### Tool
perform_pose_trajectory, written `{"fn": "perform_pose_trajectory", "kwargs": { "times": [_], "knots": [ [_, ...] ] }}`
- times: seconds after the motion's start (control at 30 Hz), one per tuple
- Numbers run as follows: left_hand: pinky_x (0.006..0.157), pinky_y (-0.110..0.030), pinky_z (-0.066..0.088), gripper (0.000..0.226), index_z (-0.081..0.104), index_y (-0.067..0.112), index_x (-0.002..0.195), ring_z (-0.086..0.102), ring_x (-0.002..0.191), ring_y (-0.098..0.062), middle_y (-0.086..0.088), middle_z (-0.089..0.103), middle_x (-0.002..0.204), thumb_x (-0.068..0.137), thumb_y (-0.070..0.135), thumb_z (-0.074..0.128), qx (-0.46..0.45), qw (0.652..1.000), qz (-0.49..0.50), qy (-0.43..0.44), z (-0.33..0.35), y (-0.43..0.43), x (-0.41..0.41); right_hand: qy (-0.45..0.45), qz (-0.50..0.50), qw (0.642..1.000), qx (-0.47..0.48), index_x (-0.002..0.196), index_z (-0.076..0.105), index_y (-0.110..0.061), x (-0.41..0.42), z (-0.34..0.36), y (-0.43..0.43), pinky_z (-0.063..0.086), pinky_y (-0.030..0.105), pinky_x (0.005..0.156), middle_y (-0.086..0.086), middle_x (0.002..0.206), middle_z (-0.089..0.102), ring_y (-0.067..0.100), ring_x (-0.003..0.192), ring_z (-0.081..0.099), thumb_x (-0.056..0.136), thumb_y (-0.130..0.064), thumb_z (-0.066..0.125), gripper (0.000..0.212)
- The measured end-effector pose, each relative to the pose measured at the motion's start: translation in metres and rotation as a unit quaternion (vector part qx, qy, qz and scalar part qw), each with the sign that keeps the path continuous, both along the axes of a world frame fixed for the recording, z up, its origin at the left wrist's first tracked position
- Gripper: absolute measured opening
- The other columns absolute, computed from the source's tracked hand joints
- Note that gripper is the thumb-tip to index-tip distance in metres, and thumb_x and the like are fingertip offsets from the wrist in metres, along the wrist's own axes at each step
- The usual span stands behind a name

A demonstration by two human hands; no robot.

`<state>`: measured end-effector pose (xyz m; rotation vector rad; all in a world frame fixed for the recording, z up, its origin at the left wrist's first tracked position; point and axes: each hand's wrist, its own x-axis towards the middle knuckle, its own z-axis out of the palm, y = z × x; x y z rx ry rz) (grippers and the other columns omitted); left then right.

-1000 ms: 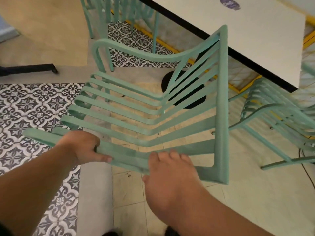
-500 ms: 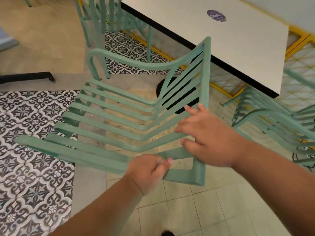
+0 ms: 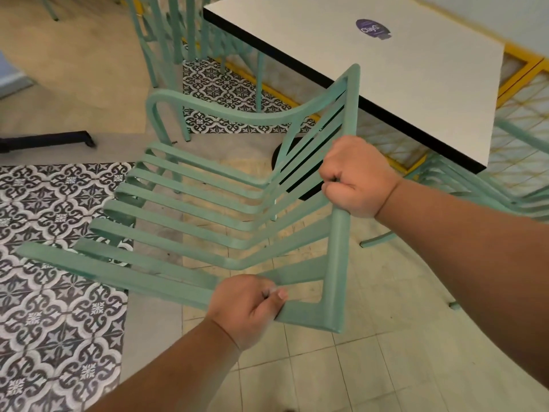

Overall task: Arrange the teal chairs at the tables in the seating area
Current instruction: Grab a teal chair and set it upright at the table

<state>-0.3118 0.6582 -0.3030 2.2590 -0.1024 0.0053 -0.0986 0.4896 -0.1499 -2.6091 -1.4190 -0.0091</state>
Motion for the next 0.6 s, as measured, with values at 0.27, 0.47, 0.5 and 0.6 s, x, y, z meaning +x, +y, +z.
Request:
{"fn": "perform_pose_trajectory", "kwargs": {
  "times": [0.27,0.47,0.5,0.6],
  "knots": [
    [0.051,-0.034,0.03,0.05,0.039,0.033,0.054,0.044,0.052,-0.013,0.003,0.036,0.051,0.091,0.065,0.03,0.002,1.0,0.002,-0.009,0.0,0.001,-0.004,-0.041,0.021,0.997,0.062,0.049,0.036,-0.01,-0.004,-0.007,-0.003,0.041,0.043,0.062,0.006,0.047,0.037,0.03,0.049,0.032,0.071,-0.027,0.047,0.03],
    [0.057,-0.036,0.04,0.048,0.038,0.028,0.053,0.048,0.057,-0.014,0.002,0.044,0.054,0.088,0.061,0.03,0.003,1.0,-0.018,-0.004,0.003,0.003,-0.005,-0.053,0.001,0.998,0.045,0.049,0.036,-0.01,-0.01,-0.006,-0.005,0.043,0.045,0.063,0.006,0.045,0.036,0.027,0.048,0.028,0.072,-0.026,0.048,0.031],
    [0.057,-0.037,0.04,0.049,0.039,0.026,0.054,0.048,0.057,-0.014,0.002,0.045,0.054,0.087,0.061,0.029,0.009,1.0,-0.025,-0.003,0.002,0.004,-0.005,-0.056,-0.004,0.998,0.042,0.049,0.037,-0.009,-0.013,-0.006,-0.006,0.043,0.044,0.062,0.006,0.045,0.036,0.027,0.047,0.028,0.073,-0.026,0.048,0.031],
    [0.062,-0.039,0.044,0.057,0.048,0.016,0.06,0.052,0.061,-0.016,-0.002,0.053,0.059,0.085,0.063,0.026,0.031,0.998,-0.046,0.009,0.003,0.01,-0.007,-0.061,-0.02,0.997,0.031,0.048,0.038,-0.008,-0.024,-0.006,-0.012,0.041,0.043,0.06,0.008,0.044,0.036,0.029,0.045,0.029,0.073,-0.028,0.046,0.033]
  ]
}}
